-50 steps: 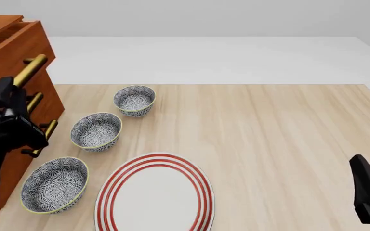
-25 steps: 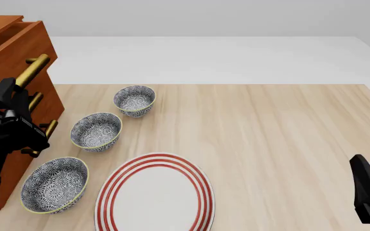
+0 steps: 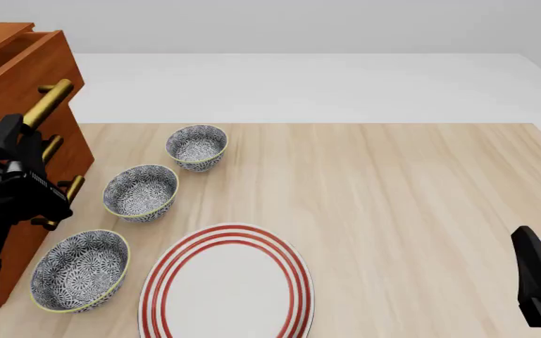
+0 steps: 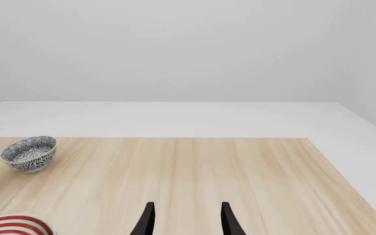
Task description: Open the top drawer of the cabinet.
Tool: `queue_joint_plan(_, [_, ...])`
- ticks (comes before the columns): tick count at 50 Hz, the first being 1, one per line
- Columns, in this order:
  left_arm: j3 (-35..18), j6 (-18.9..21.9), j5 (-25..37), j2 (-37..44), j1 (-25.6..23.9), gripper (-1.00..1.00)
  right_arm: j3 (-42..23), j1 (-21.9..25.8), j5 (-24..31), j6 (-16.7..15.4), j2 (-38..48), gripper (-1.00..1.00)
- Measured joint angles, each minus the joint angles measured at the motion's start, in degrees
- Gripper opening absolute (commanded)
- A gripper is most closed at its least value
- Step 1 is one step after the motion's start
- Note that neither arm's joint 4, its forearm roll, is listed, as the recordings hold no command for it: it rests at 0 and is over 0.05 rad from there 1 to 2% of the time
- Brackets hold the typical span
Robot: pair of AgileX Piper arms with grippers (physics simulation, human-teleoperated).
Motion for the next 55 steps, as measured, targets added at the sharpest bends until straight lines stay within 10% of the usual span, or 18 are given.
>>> queue_joint_plan(7, [0.03,-0.09,0.00,0.00,-0.02,-1.00,0.00,0.00,0.00,0.00,0.00,1.00])
queue_joint_plan(8, [0.03,-0.15,0.00,0.00,-0.02,1.00,0.00,0.00,0.00,0.00,0.00,1.00])
queue_joint_plan(55, [5.22,-3.12,5.39,-14.97,-2.21,1.00,0.00,0.00,-0.01,0.00,0.00,1.00])
